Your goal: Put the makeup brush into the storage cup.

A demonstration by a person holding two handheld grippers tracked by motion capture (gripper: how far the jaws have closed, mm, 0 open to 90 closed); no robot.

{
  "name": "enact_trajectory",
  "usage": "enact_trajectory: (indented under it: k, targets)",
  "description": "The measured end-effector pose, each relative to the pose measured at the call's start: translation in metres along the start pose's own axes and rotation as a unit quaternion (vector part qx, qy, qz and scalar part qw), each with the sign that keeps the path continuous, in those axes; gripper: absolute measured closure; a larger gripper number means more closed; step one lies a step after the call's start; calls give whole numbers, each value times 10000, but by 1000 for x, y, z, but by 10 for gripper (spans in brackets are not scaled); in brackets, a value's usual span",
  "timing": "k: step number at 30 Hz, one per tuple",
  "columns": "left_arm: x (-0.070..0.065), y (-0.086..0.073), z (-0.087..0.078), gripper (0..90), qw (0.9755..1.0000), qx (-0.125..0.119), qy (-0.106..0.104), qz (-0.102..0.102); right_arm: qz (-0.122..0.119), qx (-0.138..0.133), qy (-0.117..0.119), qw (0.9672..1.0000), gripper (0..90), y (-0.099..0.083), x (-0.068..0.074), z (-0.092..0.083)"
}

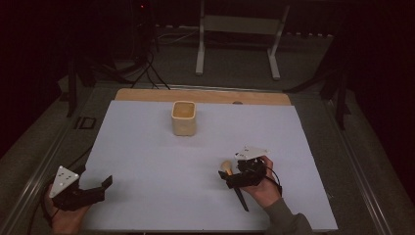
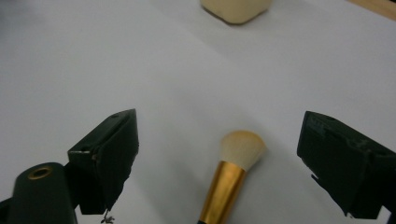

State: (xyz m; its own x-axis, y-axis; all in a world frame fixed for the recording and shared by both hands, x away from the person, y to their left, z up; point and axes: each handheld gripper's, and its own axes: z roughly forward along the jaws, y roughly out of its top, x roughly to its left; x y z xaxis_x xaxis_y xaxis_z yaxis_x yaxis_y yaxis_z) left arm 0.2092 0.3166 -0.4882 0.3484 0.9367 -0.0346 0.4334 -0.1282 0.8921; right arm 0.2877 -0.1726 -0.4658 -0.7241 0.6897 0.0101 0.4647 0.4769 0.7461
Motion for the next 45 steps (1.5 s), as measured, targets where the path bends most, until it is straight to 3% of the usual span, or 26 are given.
enact_trajectory:
  k: [19,45]
  targets:
    - [0,0,1,18,10000,26,-1,6,48,639,-64,9979,129,-2,-1,8]
    - [0,0,1,18,10000,28,-3,10,43,1055,-125,9943,161,-22,0,17]
